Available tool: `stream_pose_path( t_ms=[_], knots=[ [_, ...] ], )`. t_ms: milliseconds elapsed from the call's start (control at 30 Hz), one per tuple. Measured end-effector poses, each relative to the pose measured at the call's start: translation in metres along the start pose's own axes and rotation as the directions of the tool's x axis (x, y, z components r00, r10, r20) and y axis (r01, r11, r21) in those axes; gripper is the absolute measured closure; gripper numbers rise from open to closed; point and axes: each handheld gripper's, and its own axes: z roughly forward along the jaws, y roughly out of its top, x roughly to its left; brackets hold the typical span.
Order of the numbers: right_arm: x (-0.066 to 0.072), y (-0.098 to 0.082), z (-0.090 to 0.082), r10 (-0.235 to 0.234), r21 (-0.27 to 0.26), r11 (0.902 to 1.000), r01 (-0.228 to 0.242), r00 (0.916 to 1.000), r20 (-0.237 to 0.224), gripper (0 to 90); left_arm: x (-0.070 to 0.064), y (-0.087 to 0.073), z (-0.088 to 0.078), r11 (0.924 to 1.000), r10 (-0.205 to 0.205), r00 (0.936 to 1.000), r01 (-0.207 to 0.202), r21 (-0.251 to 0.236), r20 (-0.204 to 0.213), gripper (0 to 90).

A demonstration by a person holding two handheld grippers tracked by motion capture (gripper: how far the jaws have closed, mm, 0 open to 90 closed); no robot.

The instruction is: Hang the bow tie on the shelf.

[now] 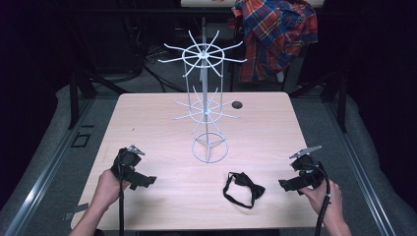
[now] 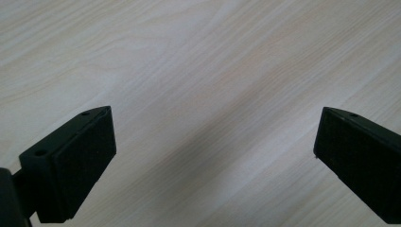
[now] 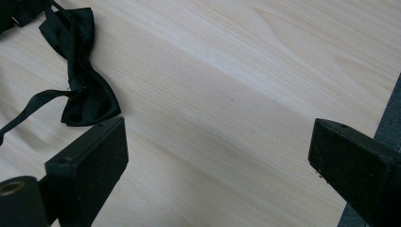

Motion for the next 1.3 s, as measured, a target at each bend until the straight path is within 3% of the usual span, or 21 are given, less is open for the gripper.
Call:
stream_pose_path(
  t_ms=[233, 333, 500, 867, 933, 1033, 1300],
  knots=[
    [-0.002, 0.001, 0.000, -0.029, 0.030, 0.9992, 0.029, 0.9994, 0.020, 5.2, 0.000, 0.000, 0.001, 0.9998, -0.006, 0.9999, 0.006, 0.020, -0.011, 0.0],
    [0.001, 0.003, 0.004, -0.023, 0.012, 0.9997, 0.023, 0.9997, -0.006, 5.2, 0.001, -0.002, 0.000, 0.9997, -0.021, 0.9997, 0.021, 0.010, -0.011, 0.0],
    [0.003, 0.003, 0.003, -0.029, 0.007, 0.9995, 0.029, 0.9991, -0.030, 5.0, -0.001, 0.000, 0.001, 1.0000, -0.006, 1.0000, 0.006, 0.007, -0.002, 0.0],
    [0.008, 0.007, 0.003, -0.062, 0.007, 0.9980, 0.063, 0.9971, -0.044, 2.6, -0.003, 0.001, 0.001, 1.0000, 0.005, 0.9999, -0.005, -0.007, 0.014, 0.0],
    [0.010, 0.008, 0.005, -0.057, -0.006, 0.9984, 0.057, 0.9957, -0.072, 2.6, -0.003, 0.001, 0.001, 1.0000, 0.007, 0.9999, -0.007, -0.007, 0.014, 0.0],
    [0.012, 0.010, 0.004, -0.073, 0.007, 0.9972, 0.074, 0.9956, -0.058, 2.4, -0.003, 0.002, 0.002, 1.0000, 0.007, 0.9998, -0.007, -0.006, 0.016, 0.0],
    [0.024, 0.014, 0.007, -0.080, -0.028, 0.9966, 0.077, 0.9899, -0.117, 2.7, -0.003, 0.001, 0.002, 0.9999, 0.010, 0.9998, -0.010, -0.004, 0.016, 0.0]
  ],
)
